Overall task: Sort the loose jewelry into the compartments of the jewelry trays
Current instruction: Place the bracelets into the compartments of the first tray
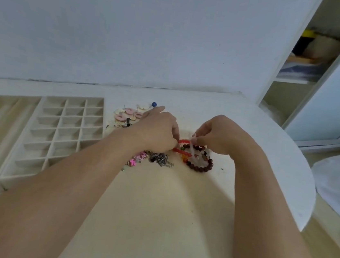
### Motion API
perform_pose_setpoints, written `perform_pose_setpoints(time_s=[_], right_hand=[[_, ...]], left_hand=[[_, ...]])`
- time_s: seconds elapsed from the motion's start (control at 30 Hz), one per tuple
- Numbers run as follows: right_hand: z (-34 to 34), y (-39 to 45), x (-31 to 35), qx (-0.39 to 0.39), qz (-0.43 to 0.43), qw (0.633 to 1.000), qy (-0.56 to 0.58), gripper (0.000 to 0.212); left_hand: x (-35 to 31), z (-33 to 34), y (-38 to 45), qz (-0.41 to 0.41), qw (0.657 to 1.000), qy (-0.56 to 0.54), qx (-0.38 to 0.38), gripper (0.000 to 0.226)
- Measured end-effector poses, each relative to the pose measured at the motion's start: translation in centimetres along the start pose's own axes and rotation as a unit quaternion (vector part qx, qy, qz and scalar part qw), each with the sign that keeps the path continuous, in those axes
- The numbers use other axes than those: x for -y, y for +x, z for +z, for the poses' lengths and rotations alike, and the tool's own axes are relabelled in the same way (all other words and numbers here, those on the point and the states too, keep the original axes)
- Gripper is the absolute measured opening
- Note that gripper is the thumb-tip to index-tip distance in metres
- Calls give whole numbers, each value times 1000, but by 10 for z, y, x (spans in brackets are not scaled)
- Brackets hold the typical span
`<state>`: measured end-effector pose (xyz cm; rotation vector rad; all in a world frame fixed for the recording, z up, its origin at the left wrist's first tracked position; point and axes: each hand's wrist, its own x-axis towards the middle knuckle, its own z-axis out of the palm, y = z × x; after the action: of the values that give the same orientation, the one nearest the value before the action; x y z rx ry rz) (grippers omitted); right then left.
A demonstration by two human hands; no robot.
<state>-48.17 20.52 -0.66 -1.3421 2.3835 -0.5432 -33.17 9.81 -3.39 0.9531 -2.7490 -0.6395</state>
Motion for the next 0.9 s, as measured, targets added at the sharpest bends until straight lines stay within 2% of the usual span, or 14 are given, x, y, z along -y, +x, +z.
perform_pose_setpoints(time_s=[0.2, 0.37, 0.53, 0.57, 0.67, 0.8, 0.9], right_hand=[[-2, 2, 0, -45, 8, 998, 32, 5], [-1, 1, 4, -43, -1, 995, 86, 19], [0, 0, 8, -58, -10, 979, 197, 22], [0, 1, 8, -71, -15, 974, 215, 21], [1, 3, 11, -127, -28, 955, 265, 17], [4, 5, 12, -178, -65, 933, 305, 17], [6, 6, 14, -196, -95, 919, 328, 15]], left_hand=[[-1, 0, 0, -11, 1000, -2, -13, 11], [-7, -7, -1, -32, 993, -107, -35, 4], [-10, -13, -3, -32, 983, -179, -18, 23], [-11, -14, -3, -37, 980, -193, -13, 26], [-15, -18, -4, -51, 969, -239, -38, 11], [-16, -23, -5, -74, 942, -316, -84, 34], [-18, -28, -8, -74, 924, -360, -106, 25]])
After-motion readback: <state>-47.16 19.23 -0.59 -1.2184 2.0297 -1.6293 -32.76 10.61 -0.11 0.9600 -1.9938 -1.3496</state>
